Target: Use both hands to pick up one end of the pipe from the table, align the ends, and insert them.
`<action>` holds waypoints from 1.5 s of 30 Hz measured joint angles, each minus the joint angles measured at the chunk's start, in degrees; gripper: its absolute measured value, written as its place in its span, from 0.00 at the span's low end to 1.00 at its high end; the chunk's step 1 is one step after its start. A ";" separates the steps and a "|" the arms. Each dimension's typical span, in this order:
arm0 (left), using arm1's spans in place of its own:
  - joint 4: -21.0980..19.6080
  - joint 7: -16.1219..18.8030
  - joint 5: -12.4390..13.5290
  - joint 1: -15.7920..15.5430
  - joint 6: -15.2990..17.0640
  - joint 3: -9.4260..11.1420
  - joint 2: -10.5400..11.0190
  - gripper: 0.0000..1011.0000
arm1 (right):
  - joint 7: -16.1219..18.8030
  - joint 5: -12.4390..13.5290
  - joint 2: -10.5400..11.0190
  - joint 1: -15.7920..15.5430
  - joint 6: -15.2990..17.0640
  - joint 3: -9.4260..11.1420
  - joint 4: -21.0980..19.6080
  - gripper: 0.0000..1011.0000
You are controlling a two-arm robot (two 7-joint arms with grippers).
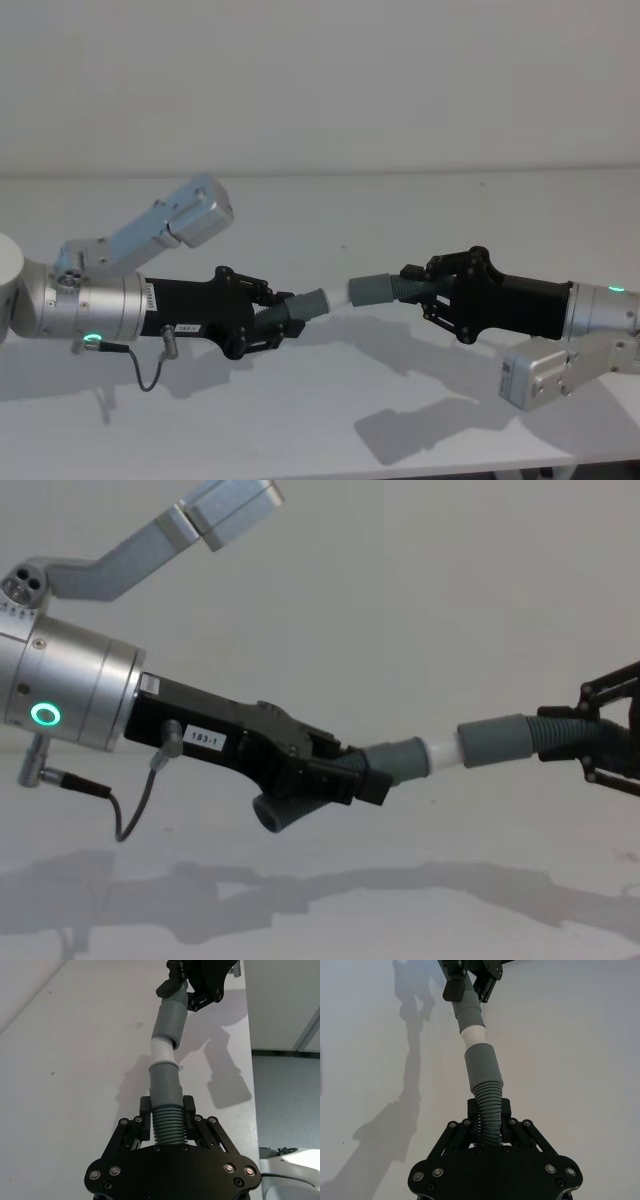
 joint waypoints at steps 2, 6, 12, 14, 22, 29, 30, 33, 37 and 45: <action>0.04 0.10 -0.05 -0.04 0.00 0.07 -0.08 0.34 | 0.00 0.00 0.00 0.00 0.00 0.00 0.00 0.21; 0.14 0.40 -0.29 -0.13 0.01 0.31 -0.34 0.34 | 0.00 0.00 0.00 0.00 0.00 0.00 0.00 0.21; 0.26 0.62 -0.59 -0.28 0.02 0.58 -0.65 0.34 | 0.00 0.00 0.01 0.00 -0.01 0.00 0.00 0.21; 0.26 0.65 -0.79 -0.34 0.04 0.74 -0.80 0.34 | 0.00 0.00 -0.02 0.00 -0.03 -0.03 -0.01 0.21; 0.08 0.79 -1.37 -0.50 0.28 1.15 -0.94 0.34 | 0.01 0.00 -0.03 0.00 -0.06 -0.03 -0.01 0.21; -0.44 0.87 -1.87 -0.50 0.48 1.33 -0.73 0.34 | 0.01 0.00 -0.02 0.00 -0.11 -0.04 -0.02 0.21; -0.60 0.89 -1.97 -0.49 0.52 1.37 -0.57 0.34 | 0.01 0.00 -0.02 0.00 -0.12 -0.05 -0.02 0.21; -0.83 0.89 -2.16 -0.47 0.61 1.44 -0.25 0.34 | 0.02 0.00 -0.02 0.00 -0.13 -0.05 -0.02 0.21; -1.05 0.89 -2.32 -0.46 0.70 1.55 0.11 0.34 | 0.02 0.00 0.00 0.00 -0.13 -0.04 -0.02 0.21; -1.33 0.82 -2.57 -0.46 0.83 1.74 0.65 0.34 | 0.01 0.00 0.00 0.00 -0.13 0.00 0.00 0.21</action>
